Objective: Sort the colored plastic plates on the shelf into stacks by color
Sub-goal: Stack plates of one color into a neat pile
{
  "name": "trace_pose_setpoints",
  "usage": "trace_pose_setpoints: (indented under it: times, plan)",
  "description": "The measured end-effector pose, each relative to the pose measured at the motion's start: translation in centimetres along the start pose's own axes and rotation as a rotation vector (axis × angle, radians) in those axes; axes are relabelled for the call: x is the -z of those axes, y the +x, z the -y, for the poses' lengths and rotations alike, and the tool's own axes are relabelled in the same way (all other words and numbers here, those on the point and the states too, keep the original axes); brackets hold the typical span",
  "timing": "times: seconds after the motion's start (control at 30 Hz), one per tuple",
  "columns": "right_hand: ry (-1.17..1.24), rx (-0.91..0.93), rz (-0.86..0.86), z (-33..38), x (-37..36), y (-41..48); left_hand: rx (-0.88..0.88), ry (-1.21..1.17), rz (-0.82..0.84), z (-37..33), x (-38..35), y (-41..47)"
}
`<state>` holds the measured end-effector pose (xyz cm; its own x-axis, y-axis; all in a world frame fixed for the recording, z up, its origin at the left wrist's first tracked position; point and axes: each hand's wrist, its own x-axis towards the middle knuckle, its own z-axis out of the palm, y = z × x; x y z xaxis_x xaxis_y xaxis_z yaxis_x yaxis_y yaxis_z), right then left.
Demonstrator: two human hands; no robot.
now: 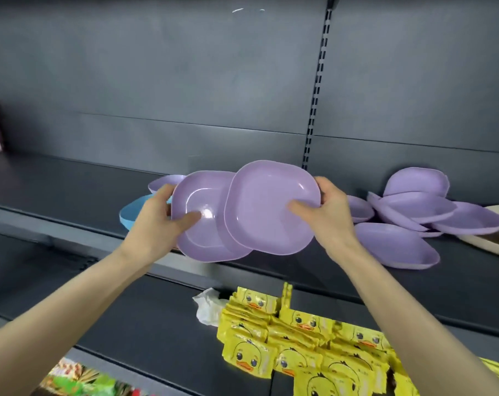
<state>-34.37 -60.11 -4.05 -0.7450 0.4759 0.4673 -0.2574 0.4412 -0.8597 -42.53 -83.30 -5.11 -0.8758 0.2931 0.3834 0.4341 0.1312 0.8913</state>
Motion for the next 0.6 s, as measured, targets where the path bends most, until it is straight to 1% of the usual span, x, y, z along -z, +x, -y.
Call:
trace_pose_setpoints:
  times: [0.1, 0.27, 0.5, 0.6]
  plan:
    - [0.034, -0.006, -0.004, 1.0, -3.4, 1.0, 0.004, -0.021, -0.039, 1.1, 3.0, 2.0]
    - [0.098, 0.02, -0.009, 1.4, -7.8, 4.3, 0.002, -0.039, -0.033, 2.9, 6.6, 6.7]
    - [0.096, 0.041, -0.06, -0.2, -13.5, 11.6, -0.046, -0.001, -0.024, 6.2, 9.0, 15.8]
    - [0.065, 0.034, -0.065, -1.5, -15.6, 14.8, -0.026, 0.04, 0.0, 7.9, 9.3, 20.0]
